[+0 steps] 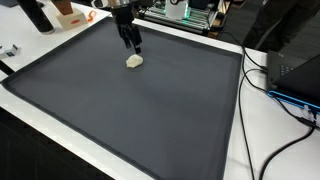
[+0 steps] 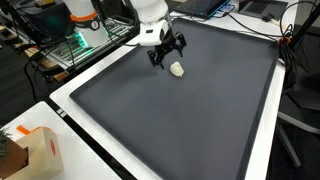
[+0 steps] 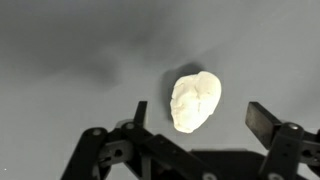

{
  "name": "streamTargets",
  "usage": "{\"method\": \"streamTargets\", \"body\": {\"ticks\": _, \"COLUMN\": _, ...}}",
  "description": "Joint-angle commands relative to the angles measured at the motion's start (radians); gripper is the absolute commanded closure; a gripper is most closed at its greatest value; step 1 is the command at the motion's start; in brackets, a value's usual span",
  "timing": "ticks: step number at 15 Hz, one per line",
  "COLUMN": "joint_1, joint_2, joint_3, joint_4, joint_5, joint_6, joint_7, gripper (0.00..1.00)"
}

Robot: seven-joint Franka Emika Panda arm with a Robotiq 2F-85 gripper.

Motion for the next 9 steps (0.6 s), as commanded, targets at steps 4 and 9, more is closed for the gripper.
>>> {"method": "streamTargets", "body": {"ticks": 4, "joint_1": 0.249, "joint_2": -0.068, "joint_3": -0.223, "joint_4": 0.05, "joint_5": -0.27, "joint_6": -0.154, "joint_7": 0.33, "gripper": 0.0}}
{"method": "streamTargets", "body": {"ticks": 9, "joint_1": 0.349, "joint_2": -0.077, "joint_3": -0.279, "joint_4": 0.142, "joint_5": -0.496, "joint_6": -0.289, "joint_7": 0.544, "gripper": 0.0}}
